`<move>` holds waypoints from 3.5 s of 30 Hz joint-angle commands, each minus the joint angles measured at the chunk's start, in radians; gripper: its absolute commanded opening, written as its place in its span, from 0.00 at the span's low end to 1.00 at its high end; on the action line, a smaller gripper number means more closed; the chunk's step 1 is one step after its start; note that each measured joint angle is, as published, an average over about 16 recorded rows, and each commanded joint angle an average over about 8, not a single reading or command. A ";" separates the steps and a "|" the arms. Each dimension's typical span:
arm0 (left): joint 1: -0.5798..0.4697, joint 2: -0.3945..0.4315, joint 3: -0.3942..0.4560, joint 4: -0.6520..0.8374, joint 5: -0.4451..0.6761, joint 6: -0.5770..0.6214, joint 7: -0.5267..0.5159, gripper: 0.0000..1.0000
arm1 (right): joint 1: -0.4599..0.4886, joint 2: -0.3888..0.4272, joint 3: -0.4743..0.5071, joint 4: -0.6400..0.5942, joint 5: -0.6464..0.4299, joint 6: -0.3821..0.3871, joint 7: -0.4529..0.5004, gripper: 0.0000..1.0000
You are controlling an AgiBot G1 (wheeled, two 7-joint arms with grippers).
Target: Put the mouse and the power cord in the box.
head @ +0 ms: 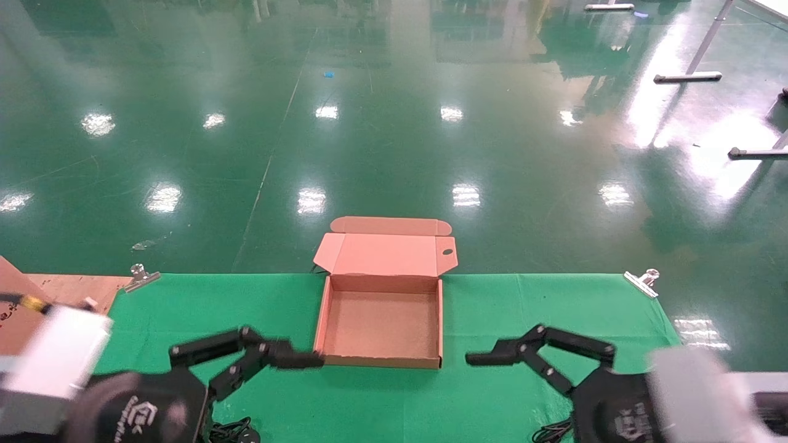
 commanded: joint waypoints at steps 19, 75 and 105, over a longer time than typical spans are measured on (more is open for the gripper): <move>-0.360 0.153 0.348 0.597 0.665 -0.053 0.362 1.00 | 0.231 -0.262 -0.328 -0.271 -0.818 0.118 -0.308 1.00; -0.448 0.393 0.420 1.179 0.846 -0.380 0.739 0.00 | 0.396 -0.555 -0.372 -1.195 -0.934 0.417 -0.853 0.00; -0.521 0.365 0.421 1.179 0.847 -0.214 0.774 0.00 | 0.463 -0.550 -0.346 -1.264 -0.894 0.344 -0.897 0.00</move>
